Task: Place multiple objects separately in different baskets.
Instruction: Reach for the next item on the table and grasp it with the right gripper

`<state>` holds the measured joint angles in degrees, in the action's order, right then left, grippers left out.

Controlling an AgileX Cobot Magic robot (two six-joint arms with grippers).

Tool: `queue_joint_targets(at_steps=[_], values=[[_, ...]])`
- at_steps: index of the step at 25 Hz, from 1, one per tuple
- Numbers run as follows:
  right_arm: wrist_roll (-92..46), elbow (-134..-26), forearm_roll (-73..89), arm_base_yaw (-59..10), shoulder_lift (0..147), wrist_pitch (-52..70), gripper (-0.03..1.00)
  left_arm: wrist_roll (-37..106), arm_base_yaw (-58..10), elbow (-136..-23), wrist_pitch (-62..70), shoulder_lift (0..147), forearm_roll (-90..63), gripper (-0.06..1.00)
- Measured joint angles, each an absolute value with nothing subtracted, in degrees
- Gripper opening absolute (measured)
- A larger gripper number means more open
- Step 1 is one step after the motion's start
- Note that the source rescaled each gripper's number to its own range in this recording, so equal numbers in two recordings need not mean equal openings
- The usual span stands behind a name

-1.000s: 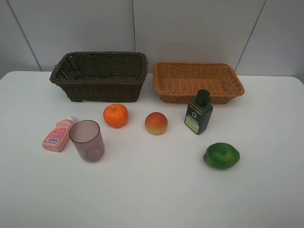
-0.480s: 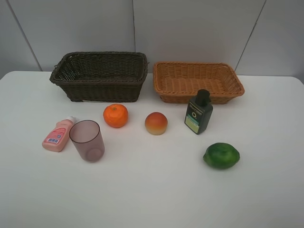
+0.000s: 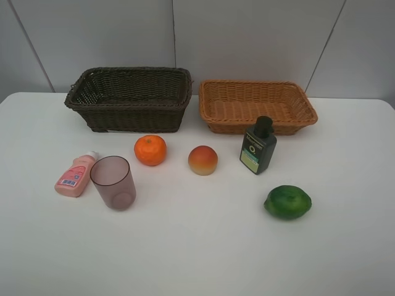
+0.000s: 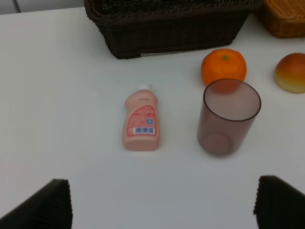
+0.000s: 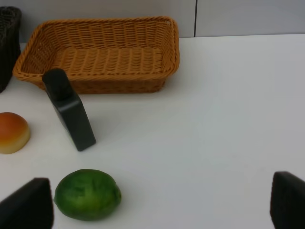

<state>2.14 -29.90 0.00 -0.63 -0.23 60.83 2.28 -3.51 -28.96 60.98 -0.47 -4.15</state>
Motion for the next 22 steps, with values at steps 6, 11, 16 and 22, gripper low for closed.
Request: queue_joint_targets(at_steps=[6,11,16,22], values=[[2.1,-29.9,0.0,-0.6,-0.2,60.8,1.00,2.3,-3.5,-29.0,61.0,-0.5,-4.2,0.99],[2.7,-29.9,-0.4,-0.6,-0.2,60.8,1.00,2.3,-3.5,-29.0,61.0,-0.5,-4.2,0.99],[3.0,-29.9,-0.4,-0.6,-0.2,60.8,1.00,2.3,-3.5,-29.0,61.0,-0.5,-4.2,0.99],[3.0,-30.0,-0.4,-0.6,1.3,60.7,1.00,2.3,-3.5,-29.0,61.0,-0.5,-4.2,0.99]])
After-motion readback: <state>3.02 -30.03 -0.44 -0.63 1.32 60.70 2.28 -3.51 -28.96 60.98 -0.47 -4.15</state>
